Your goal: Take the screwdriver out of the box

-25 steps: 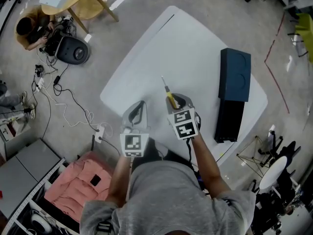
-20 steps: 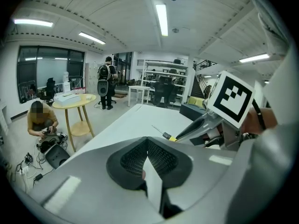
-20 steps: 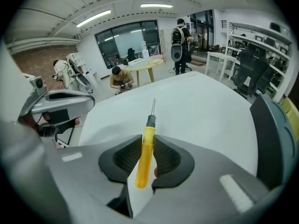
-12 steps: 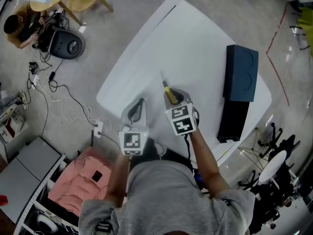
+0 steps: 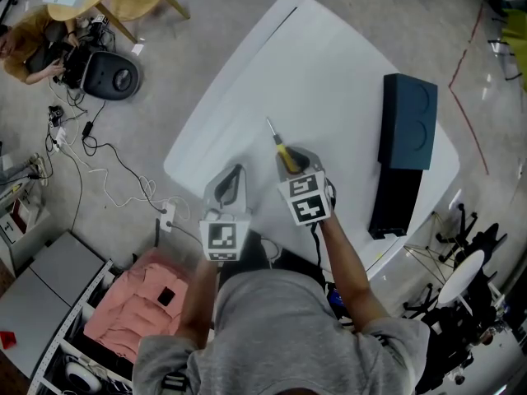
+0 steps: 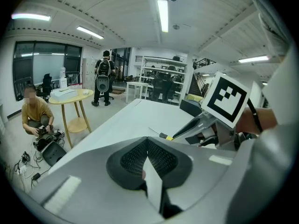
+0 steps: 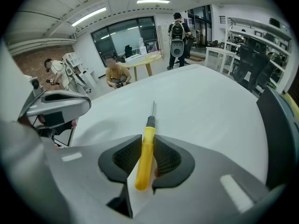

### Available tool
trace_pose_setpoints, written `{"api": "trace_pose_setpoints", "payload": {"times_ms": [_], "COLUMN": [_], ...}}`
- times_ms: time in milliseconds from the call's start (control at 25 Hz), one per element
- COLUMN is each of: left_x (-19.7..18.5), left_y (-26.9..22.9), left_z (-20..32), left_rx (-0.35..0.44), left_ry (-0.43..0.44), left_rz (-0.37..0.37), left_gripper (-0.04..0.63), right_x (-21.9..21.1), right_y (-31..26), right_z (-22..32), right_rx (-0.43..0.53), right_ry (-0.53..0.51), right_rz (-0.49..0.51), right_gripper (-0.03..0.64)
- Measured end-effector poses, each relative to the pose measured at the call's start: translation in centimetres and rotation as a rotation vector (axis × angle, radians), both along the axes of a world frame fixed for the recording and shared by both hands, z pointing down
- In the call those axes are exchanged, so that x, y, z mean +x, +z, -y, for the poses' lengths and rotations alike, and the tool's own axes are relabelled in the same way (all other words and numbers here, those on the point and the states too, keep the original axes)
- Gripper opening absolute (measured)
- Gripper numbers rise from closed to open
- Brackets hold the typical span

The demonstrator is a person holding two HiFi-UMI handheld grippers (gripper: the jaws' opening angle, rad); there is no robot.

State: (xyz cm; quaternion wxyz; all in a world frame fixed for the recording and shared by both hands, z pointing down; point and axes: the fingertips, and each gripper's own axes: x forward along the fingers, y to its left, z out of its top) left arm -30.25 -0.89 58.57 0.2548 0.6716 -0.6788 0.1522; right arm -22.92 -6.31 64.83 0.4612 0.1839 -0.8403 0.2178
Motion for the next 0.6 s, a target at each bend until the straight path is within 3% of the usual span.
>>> {"api": "trace_pose_setpoints", "payload": {"times_ms": [200,280,600], "left_x": [-0.2,-0.1,0.1], "left_y": [-0.7,-1.1,-3.5], "left_z": [0.1,0.0,-0.3], "left_rx": [0.017,0.025,0.071], "left_ry": [0.006,0.006,0.024], "left_rz": [0.004,0.008,0.033], "left_gripper": [0.012,0.012,0.012], "right_x": [-0.2,-0.3,-0.3], "right_y": [-0.1,-0.6,-3.6], "right_z": [0.1,-0.1,-0.9], "right_rx": [0.002,0.004,0.042], "right_ry": [0.016,0.012,0.007], "right_rz": [0.012,0.026,0.082], "right_gripper": [0.096,0.145,0.209]}}
